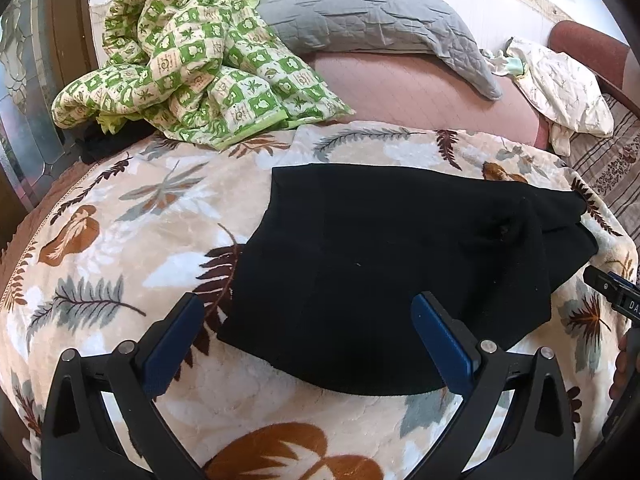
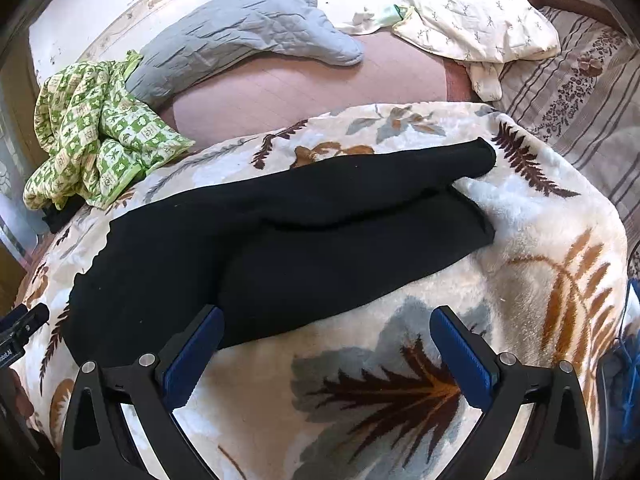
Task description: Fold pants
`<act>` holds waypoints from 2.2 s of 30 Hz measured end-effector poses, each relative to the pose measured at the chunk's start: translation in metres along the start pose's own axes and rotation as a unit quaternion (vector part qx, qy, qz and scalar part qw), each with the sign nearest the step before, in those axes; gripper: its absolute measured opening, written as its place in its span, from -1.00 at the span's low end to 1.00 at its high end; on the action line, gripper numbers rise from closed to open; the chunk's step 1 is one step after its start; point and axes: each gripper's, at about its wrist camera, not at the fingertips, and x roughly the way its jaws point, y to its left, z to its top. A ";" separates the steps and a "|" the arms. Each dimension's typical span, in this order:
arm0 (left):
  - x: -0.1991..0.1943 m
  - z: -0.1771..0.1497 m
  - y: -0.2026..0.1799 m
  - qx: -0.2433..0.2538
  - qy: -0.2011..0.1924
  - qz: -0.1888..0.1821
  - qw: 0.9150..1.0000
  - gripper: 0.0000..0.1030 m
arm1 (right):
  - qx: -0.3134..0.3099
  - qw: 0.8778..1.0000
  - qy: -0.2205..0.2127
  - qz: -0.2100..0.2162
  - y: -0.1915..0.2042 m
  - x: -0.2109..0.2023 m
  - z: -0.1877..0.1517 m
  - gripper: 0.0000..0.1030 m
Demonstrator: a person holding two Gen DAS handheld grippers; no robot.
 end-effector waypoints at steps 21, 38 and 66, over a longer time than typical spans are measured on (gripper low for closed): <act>0.022 -0.023 0.032 -0.129 0.071 -0.089 0.985 1.00 | 0.050 0.998 0.020 0.018 -0.019 0.027 -0.002 0.99; 0.070 -0.023 0.022 -0.189 0.108 -0.133 0.967 -0.72 | 0.101 0.993 0.017 0.050 -0.027 0.073 0.012 -0.78; 0.012 -0.048 0.071 -0.158 0.096 -0.097 0.978 -0.79 | 0.182 0.981 0.054 -0.031 -0.137 -0.006 -0.028 0.28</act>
